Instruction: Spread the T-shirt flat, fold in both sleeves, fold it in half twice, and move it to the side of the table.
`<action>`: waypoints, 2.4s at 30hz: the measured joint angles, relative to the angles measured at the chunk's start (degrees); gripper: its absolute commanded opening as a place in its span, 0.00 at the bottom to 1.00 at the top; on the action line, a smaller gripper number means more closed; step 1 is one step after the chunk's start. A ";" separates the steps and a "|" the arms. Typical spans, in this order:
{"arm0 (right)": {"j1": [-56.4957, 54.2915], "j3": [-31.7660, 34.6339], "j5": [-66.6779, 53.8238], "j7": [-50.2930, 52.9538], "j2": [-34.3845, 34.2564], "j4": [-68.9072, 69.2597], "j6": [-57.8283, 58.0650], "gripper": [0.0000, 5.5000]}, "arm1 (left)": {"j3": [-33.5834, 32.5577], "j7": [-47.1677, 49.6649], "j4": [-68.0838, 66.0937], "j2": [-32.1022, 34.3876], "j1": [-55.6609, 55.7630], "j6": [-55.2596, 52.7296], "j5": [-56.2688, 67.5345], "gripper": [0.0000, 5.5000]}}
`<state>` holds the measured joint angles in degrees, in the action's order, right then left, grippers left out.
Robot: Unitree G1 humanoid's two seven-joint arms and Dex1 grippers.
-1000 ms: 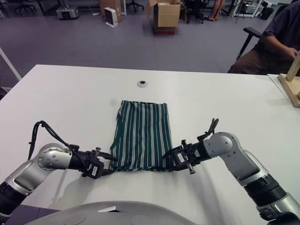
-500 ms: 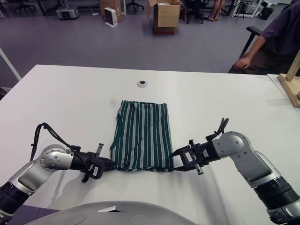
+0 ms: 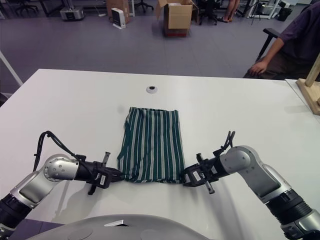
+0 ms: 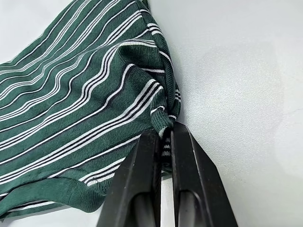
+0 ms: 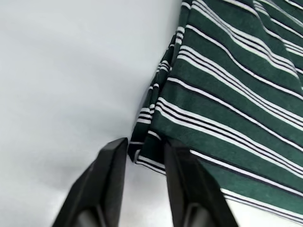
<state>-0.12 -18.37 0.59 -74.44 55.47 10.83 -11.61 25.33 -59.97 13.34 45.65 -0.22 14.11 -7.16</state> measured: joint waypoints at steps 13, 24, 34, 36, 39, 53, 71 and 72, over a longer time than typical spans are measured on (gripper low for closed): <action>1.97 8.58 -20.84 -8.82 7.05 9.19 17.58 0.00 | -11.03 -10.05 20.67 11.81 -7.91 -26.11 29.37 0.02; -26.98 5.41 -29.34 -16.74 -2.00 -12.60 34.25 0.00 | -18.13 -10.74 14.05 11.71 6.14 -44.28 47.76 0.02; -38.73 -0.83 -10.07 -3.33 -21.97 -44.57 21.65 0.09 | -10.23 -4.61 -14.63 -2.88 15.59 -36.07 28.73 0.14; -38.87 -0.42 -9.11 -1.11 -23.06 -45.84 21.13 0.17 | -9.83 -4.30 -15.05 -4.01 15.61 -36.08 27.20 0.21; -38.15 1.38 -6.86 4.39 -23.34 -44.29 19.67 0.26 | -11.00 -0.09 -17.23 -7.16 15.78 -36.09 26.35 0.29; -24.74 6.31 -5.26 16.24 -21.94 -29.16 25.69 0.39 | -7.38 4.09 -18.05 -15.48 12.50 -37.57 24.40 0.50; -28.43 26.69 -6.15 57.52 -33.08 -45.28 17.58 0.39 | -35.64 40.69 -17.50 -19.68 10.34 -21.15 25.33 0.50; -28.70 27.95 -6.54 59.36 -33.28 -47.21 16.26 0.39 | -35.70 41.48 -16.08 -19.80 10.36 -21.24 24.52 0.50</action>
<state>-28.82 9.58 -5.94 -15.08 22.19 -36.38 4.65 -10.37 -18.49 -2.73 25.85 10.14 -7.14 17.36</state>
